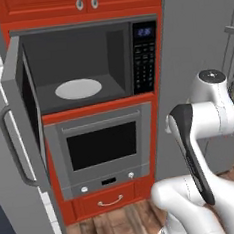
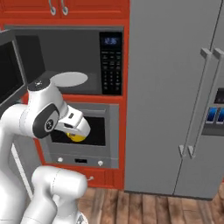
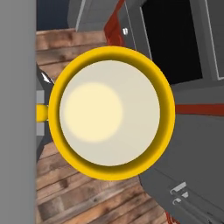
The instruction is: Pick the mug from the counter and place it inside the microwave. Then close the microwave.
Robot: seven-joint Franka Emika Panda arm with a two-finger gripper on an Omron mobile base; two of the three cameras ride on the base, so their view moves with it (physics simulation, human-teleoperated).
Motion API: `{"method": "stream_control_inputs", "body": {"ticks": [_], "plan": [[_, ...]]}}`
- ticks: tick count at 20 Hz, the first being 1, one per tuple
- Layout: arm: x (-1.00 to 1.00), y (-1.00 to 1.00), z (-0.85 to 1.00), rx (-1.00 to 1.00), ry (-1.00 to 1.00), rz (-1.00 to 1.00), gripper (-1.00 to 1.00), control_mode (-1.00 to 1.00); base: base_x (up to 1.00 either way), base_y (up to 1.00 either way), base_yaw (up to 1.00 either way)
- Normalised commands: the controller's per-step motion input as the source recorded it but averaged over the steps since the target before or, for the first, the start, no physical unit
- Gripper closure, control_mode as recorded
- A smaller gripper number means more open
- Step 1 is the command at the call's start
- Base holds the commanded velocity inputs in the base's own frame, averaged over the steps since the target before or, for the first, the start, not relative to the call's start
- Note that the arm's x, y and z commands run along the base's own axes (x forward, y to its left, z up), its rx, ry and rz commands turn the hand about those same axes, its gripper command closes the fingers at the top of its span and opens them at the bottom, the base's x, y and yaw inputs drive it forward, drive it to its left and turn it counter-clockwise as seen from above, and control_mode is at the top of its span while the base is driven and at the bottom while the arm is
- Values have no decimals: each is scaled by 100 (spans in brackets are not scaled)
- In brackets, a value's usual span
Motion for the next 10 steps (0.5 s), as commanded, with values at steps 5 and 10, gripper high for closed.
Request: {"method": "stream_control_inputs", "body": {"ticks": [5, 10], "plan": [[0, 0, 0, 0, 0, 0, 100, 100, 27, 18, 18], [0, 0, 0, 0, 0, 0, 100, 100, 7, 64, 16]]}}
